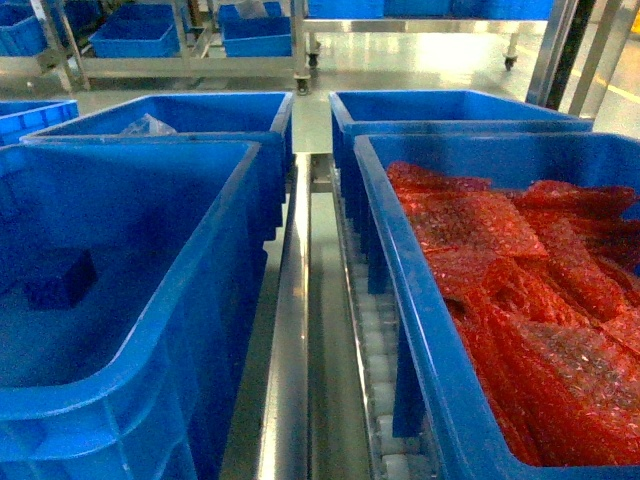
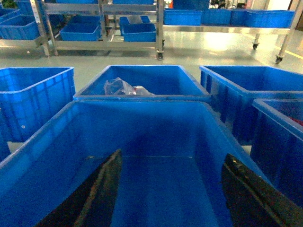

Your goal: Pick blue part to blue bin on bottom shelf

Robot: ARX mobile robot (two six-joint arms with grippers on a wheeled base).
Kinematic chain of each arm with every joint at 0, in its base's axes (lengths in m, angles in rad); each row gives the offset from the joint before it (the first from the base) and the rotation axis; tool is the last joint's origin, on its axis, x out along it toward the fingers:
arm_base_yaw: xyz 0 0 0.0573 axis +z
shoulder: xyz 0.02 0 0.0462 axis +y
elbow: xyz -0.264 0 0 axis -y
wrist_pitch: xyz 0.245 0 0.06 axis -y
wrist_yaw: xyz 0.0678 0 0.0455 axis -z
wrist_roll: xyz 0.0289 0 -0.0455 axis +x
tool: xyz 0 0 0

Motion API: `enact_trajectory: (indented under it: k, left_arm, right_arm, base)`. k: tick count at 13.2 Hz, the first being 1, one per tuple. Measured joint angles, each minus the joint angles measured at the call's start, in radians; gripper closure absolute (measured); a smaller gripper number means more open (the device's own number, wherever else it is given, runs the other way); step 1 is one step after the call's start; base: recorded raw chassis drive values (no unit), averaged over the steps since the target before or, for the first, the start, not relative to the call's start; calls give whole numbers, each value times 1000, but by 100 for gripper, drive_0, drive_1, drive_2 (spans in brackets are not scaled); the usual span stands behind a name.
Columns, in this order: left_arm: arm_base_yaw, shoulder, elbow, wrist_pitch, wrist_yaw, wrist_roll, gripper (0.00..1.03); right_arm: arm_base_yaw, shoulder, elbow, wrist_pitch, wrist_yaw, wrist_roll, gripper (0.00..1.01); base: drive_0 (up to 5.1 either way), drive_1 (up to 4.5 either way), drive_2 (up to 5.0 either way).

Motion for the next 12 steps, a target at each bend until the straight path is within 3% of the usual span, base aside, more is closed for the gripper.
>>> enact_trajectory:
  k: [1,6,9,10,11,12]
  left_arm:
    - [28,-34,-23,-11,23,0,53]
    - [59,-88,-56,-30,61,0,69]
    - [88,-143,-87,-55,91,0,86]
    - [111,-187,-107,-79,114,1,101]
    - [134,-240,-128,-110,136,3,101]
    - [260,-372,-165,-201,244,3,101]
  right_arm:
    - [0,0,0,0,0,0,3]
    - [0,0,0,0,0,0,3]
    - [0,0,0,0,0,0,3]
    - [0,0,0,0,0,0,3]
    - [0,0,0,0,0,0,3]
    - [0,0,0,0,0,0,3]
  base:
    - [0,0,0]
    - [0,0,0]
    - [0,0,0]
    - [0,0,0]
    - [0,0,0]
    - [0,0,0]
